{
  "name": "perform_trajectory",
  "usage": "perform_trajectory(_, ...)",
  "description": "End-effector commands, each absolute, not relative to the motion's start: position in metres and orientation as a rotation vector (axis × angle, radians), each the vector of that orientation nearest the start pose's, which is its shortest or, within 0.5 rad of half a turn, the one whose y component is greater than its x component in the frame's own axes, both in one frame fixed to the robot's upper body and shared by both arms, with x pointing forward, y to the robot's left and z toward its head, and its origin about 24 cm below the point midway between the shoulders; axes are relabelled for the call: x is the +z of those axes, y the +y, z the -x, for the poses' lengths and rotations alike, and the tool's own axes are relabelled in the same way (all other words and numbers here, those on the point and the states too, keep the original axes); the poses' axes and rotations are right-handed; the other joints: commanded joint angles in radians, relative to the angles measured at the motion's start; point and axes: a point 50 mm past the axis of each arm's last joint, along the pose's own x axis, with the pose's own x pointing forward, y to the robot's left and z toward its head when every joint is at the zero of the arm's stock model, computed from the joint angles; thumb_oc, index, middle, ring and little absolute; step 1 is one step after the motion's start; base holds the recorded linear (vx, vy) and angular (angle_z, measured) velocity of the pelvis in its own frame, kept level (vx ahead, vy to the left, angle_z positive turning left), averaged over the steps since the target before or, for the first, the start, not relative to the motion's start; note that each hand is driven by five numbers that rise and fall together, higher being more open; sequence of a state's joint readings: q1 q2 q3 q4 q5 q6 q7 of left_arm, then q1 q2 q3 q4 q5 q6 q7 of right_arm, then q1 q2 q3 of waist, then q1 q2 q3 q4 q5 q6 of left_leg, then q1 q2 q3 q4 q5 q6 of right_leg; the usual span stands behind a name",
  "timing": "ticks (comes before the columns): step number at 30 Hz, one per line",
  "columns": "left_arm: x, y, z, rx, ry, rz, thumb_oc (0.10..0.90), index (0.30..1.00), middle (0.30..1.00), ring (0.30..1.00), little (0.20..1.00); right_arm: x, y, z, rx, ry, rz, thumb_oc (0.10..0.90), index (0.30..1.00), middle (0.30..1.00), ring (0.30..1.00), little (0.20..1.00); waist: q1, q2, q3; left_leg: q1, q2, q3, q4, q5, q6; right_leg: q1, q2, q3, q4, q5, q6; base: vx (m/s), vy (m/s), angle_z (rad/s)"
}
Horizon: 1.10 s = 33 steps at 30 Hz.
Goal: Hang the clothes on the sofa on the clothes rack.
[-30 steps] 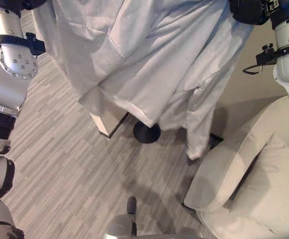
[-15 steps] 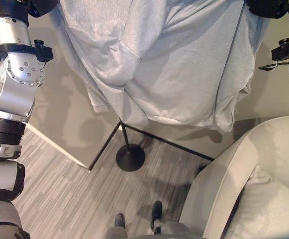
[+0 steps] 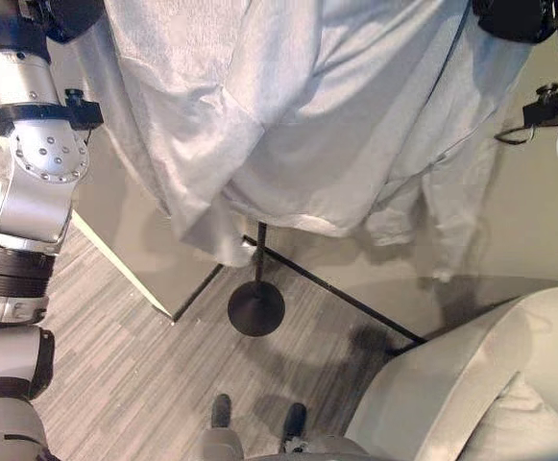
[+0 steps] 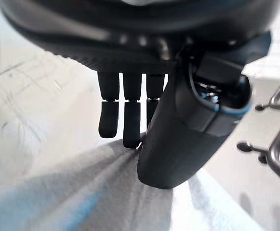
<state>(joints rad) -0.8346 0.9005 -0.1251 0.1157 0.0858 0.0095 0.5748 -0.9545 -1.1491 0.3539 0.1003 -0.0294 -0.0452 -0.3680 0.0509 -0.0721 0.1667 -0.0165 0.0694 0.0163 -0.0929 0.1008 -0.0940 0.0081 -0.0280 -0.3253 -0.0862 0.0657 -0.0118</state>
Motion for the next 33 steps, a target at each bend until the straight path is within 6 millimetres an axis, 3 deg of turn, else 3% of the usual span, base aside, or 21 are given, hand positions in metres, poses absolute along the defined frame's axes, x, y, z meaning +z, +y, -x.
perform_trajectory(1,0.363,0.264,-0.277,0.781,-1.107,-0.735,0.4,0.3,0.3,0.3,0.3,0.402,-0.249,-0.271,-0.529,-1.089,1.064,0.4,0.3,0.3,0.3,0.3,0.047,-0.032,-0.139,0.055,-0.031,0.039,0.006,-0.142,-0.008,0.079,-0.119,0.028,-0.001,-0.024,0.159,0.03,0.072,0.04)
perform_trajectory(6,0.365,0.267,-0.269,0.799,-1.129,-0.764,0.4,0.3,0.3,0.3,0.3,0.399,-0.251,-0.27,-0.536,-1.095,1.051,0.4,0.3,0.3,0.3,0.3,0.068,-0.036,-0.141,0.063,-0.04,0.056,0.006,-0.154,-0.004,0.082,-0.139,0.024,-0.001,-0.012,0.174,0.02,0.043,0.04)
perform_trajectory(12,0.367,0.263,-0.276,0.792,-1.116,-0.821,0.4,0.3,0.3,0.3,0.3,0.404,-0.252,-0.275,-0.552,-1.082,1.045,0.4,0.3,0.3,0.3,0.3,0.075,-0.048,-0.142,0.065,-0.041,0.065,0.006,-0.158,-0.003,0.082,-0.148,0.022,-0.001,-0.005,0.183,0.0,0.001,-0.03)
perform_trajectory(17,0.373,0.252,-0.306,0.776,-1.025,-1.015,0.4,0.3,0.3,0.3,0.3,0.416,-0.244,-0.301,-0.528,-1.006,1.029,0.4,0.3,0.3,0.3,0.3,0.067,-0.07,-0.143,0.067,-0.033,0.078,0.006,-0.158,-0.005,0.077,-0.145,0.021,-0.001,-0.002,0.186,0.0,-0.019,-0.05)
perform_trajectory(23,0.374,0.253,-0.365,0.815,-0.717,-1.396,0.4,0.3,0.3,0.3,0.3,0.415,-0.226,-0.356,-0.478,-0.81,0.947,0.4,0.3,0.3,0.3,0.3,0.038,-0.087,-0.129,0.044,-0.011,0.094,0.006,-0.137,-0.017,0.051,-0.134,0.02,-0.001,0.009,0.192,-0.03,-0.034,-0.06)
perform_trajectory(27,0.358,0.255,-0.384,0.765,-0.563,-1.524,0.4,0.3,0.3,0.3,0.3,0.396,-0.224,-0.376,-0.478,-0.709,0.905,0.4,0.3,0.3,0.3,0.3,0.024,-0.089,-0.113,0.012,0.001,0.098,0.006,-0.121,-0.022,0.017,-0.128,0.017,-0.001,0.016,0.197,-0.06,-0.022,-0.06)
perform_trajectory(29,0.353,0.258,-0.385,0.755,-0.535,-1.539,0.4,0.3,0.3,0.3,0.3,0.388,-0.227,-0.379,-0.482,-0.679,0.889,0.4,0.3,0.3,0.3,0.3,0.022,-0.088,-0.106,-0.001,0.003,0.1,0.006,-0.118,-0.023,0.005,-0.127,0.017,-0.001,0.02,0.199,-0.05,0.004,0.0)
perform_trajectory(31,0.333,0.263,-0.387,0.727,-0.494,-1.528,0.4,0.3,0.3,0.3,0.3,0.361,-0.227,-0.386,-0.452,-0.636,0.846,0.4,0.3,0.3,0.3,0.3,0.017,-0.08,-0.094,-0.013,0.004,0.105,0.006,-0.119,-0.019,-0.01,-0.128,0.021,-0.001,0.024,0.2,-0.03,0.028,-0.07)
perform_trajectory(33,0.333,0.263,-0.387,0.725,-0.493,-1.529,0.4,0.3,0.3,0.3,0.3,0.359,-0.227,-0.386,-0.451,-0.634,0.847,0.4,0.3,0.3,0.3,0.3,0.017,-0.081,-0.097,-0.013,0.004,0.106,0.006,-0.119,-0.019,-0.011,-0.128,0.021,-0.001,0.024,0.2,0.0,0.026,-0.1)
